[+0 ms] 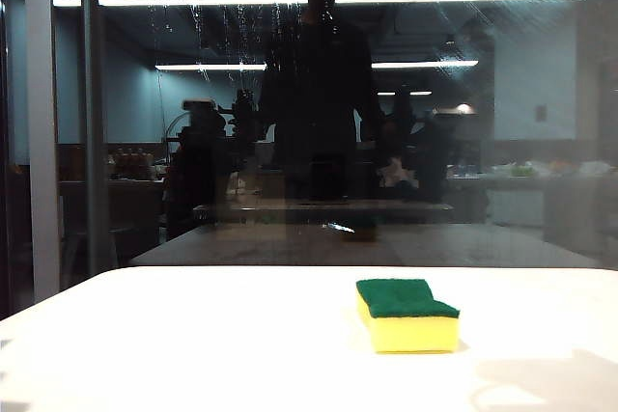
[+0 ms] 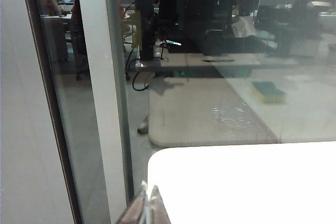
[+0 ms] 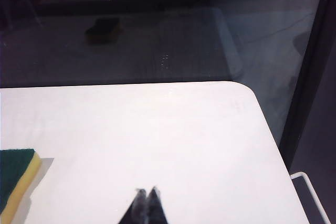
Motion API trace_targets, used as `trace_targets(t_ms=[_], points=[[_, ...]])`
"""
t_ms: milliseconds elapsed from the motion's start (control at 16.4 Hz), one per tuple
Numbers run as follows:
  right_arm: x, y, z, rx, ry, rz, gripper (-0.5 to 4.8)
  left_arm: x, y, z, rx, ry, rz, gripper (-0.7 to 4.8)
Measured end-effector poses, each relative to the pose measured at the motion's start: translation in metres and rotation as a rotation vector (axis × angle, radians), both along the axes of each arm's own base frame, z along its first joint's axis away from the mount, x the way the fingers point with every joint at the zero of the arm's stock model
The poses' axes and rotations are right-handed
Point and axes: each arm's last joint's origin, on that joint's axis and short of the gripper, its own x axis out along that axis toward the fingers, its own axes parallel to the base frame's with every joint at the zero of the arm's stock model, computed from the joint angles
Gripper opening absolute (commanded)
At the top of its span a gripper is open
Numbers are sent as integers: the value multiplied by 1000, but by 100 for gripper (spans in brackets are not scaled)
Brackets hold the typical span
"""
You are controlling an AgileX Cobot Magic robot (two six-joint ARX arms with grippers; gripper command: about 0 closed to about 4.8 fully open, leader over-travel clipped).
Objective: Reach upward to find where there is water on the glass, pick up the sponge from the table, dry the water, and finally place the sponge back on the table.
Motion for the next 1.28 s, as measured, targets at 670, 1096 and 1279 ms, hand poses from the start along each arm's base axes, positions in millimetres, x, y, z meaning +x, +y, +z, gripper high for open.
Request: trace_targets(t_ms=[670, 1096, 1279], points=[[0, 0, 0, 0, 0, 0, -1, 0, 0, 0, 0, 0, -3, -4], [-5, 0, 27, 10, -86, 0, -2, -7, 0, 29, 0, -86, -4, -5], [-13, 0, 53, 13, -159, 0, -2, -16, 0, 52, 0, -104, -4, -4]])
